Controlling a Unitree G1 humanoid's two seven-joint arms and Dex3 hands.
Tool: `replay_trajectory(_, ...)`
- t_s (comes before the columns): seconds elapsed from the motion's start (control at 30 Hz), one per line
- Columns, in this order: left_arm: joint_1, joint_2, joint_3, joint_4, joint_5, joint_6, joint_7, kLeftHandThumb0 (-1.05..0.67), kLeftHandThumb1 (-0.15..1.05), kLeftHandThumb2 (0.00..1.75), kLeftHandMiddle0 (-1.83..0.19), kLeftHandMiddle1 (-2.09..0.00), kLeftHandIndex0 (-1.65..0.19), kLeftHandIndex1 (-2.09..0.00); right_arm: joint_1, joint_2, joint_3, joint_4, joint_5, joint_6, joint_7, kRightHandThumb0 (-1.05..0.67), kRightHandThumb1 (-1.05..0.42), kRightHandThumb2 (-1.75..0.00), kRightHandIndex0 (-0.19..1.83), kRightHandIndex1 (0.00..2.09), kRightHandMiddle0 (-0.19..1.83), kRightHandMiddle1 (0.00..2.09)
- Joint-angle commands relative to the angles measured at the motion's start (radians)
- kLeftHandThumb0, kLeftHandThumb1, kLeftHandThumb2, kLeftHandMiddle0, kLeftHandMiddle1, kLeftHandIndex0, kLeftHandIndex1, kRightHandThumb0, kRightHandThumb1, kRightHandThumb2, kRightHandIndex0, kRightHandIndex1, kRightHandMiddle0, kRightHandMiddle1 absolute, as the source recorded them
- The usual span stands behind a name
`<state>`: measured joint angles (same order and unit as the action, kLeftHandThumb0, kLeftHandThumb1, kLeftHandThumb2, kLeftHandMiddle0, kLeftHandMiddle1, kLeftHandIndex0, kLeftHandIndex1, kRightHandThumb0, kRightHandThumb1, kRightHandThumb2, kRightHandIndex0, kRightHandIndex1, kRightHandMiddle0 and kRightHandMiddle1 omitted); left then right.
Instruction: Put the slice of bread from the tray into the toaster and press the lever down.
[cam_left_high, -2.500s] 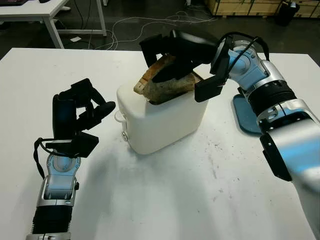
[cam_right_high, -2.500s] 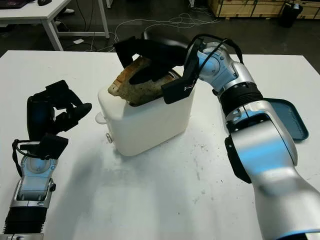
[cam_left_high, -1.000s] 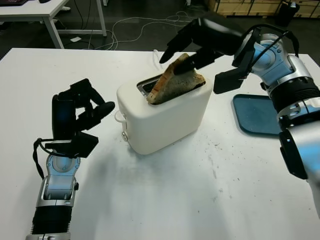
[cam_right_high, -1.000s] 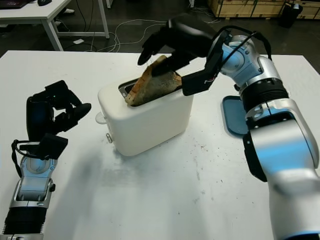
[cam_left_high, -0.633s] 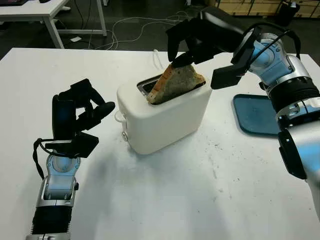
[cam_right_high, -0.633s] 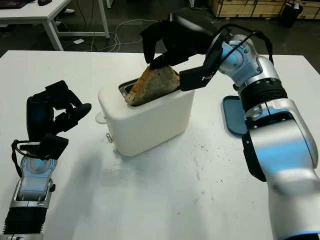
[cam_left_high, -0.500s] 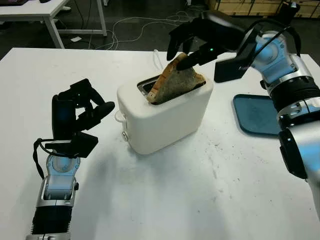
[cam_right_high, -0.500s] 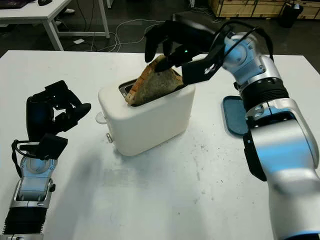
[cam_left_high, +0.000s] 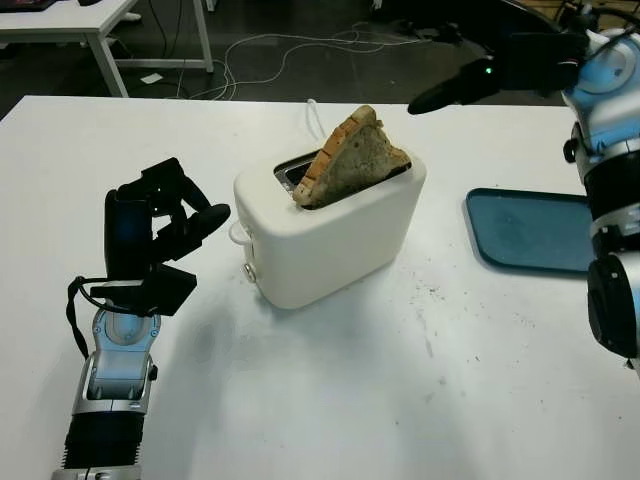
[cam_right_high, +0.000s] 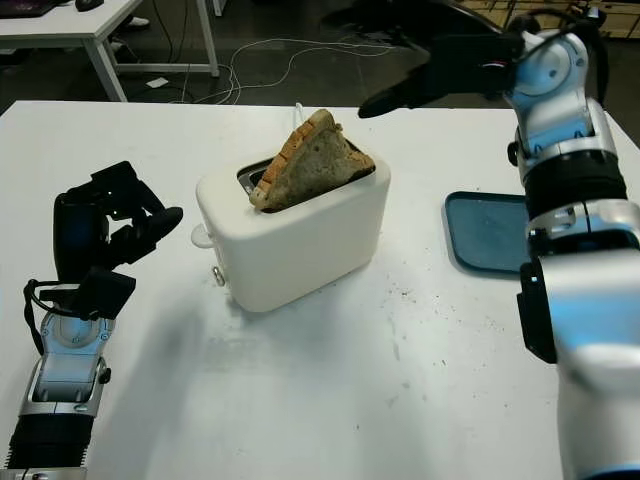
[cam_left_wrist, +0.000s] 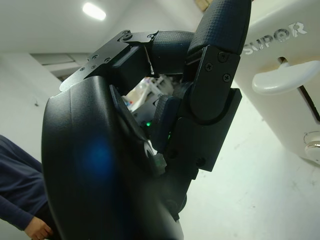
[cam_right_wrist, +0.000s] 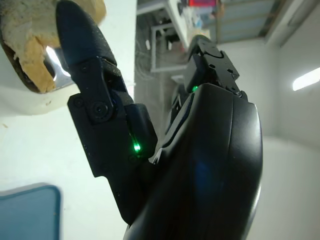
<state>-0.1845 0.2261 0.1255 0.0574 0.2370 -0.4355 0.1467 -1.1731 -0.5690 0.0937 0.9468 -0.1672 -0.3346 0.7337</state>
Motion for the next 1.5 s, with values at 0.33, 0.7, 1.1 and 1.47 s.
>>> replay_trajectory(0.33, -0.004, 0.001, -0.001, 0.001, -0.004, -0.01, 0.002, -0.86, 0.92, 0.16, -1.25, -1.75, -1.01, -1.65, 0.199, 0.031, -0.014, -0.278, 0.052, 0.255, 0.0, -0.96, -0.87, 0.0, 0.07, 0.04, 0.09, 0.04)
replay_trajectory(0.7, 0.0, 0.002, 0.001, 0.002, -0.011, -0.012, -0.001, -0.86, 0.92, 0.15, -1.25, -1.74, -1.01, -1.64, 0.251, 0.047, 0.038, -0.419, 0.022, 0.36, 0.019, -0.95, -0.84, 0.0, 0.17, 0.12, 0.2, 0.08)
replay_trajectory(1.1, 0.004, 0.001, 0.002, -0.001, -0.008, -0.005, 0.002, -0.86, 0.92, 0.15, -1.26, -1.74, -1.01, -1.65, 0.267, 0.033, 0.091, -0.508, -0.045, 0.353, -0.004, -0.89, -0.84, 0.0, 0.25, 0.22, 0.31, 0.1)
replay_trajectory(1.47, 0.006, -0.004, 0.003, -0.009, -0.008, 0.003, 0.006, -0.87, 0.92, 0.15, -1.26, -1.74, -1.01, -1.66, 0.331, 0.086, 0.068, -0.499, -0.051, 0.167, -0.192, -0.53, -0.9, -0.01, 0.97, 1.09, 1.07, 0.53)
